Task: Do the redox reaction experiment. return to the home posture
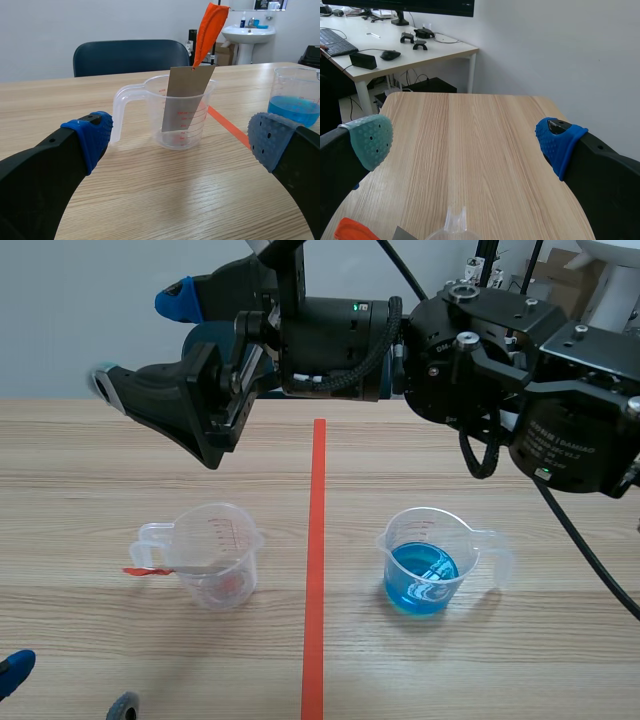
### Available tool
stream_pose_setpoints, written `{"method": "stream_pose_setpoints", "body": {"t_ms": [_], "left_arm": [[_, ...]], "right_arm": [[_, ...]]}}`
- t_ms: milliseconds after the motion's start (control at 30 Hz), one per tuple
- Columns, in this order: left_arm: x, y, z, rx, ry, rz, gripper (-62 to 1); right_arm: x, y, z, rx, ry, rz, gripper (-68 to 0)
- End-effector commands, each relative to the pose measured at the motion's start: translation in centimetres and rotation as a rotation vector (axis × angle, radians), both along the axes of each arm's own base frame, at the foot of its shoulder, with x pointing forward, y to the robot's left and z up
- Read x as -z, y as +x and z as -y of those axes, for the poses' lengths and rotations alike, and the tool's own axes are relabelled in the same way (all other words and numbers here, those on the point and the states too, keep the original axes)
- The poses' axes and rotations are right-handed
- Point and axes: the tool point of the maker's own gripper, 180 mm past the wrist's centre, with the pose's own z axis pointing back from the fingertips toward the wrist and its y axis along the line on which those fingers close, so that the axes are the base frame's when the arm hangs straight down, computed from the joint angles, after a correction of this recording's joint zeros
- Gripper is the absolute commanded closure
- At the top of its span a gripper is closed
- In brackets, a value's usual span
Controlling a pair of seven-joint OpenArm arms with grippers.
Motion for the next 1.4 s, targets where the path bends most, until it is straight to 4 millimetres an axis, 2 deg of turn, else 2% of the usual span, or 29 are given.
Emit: {"method": "stream_pose_setpoints", "body": {"t_ms": [0, 600, 767, 900, 1033, 1200, 1367], "left_arm": [[-0.7, 0.3, -0.3, -0.007, -0.002, 0.031, -56.7], [-0.7, 0.3, -0.3, -0.007, -0.002, 0.031, -56.7], [-0.7, 0.3, -0.3, -0.007, -0.002, 0.031, -56.7], [-0.7, 0.2, -0.3, -0.007, -0.002, 0.03, -56.7], [-0.6, -0.3, -0.5, -0.007, 0.011, 0.023, -56.7], [-0.2, -1.9, -1.9, -0.002, 0.055, -0.023, -56.8], [-1.0, -3.0, -5.8, -0.059, 0.077, -0.039, -56.8]], "right_arm": [[-1.1, 0.5, 0.3, 0.007, 0.03, 0.008, -59.7], [-1.6, 1.0, 0.6, 0.023, 0.043, 0.017, -59.7], [-3.0, 2.6, 1.6, 0.087, 0.076, 0.041, -59.7], [-4.3, 4.4, 2.8, 0.17, 0.104, 0.066, -56.6], [-4.5, 5.5, 3.9, 0.223, 0.088, 0.105, -56.0], [-4.6, 7.0, 6.6, 0.328, 0.104, 0.155, -56.0], [-3.3, 7.3, 9.3, 0.408, 0.099, 0.181, -56.0]]}}
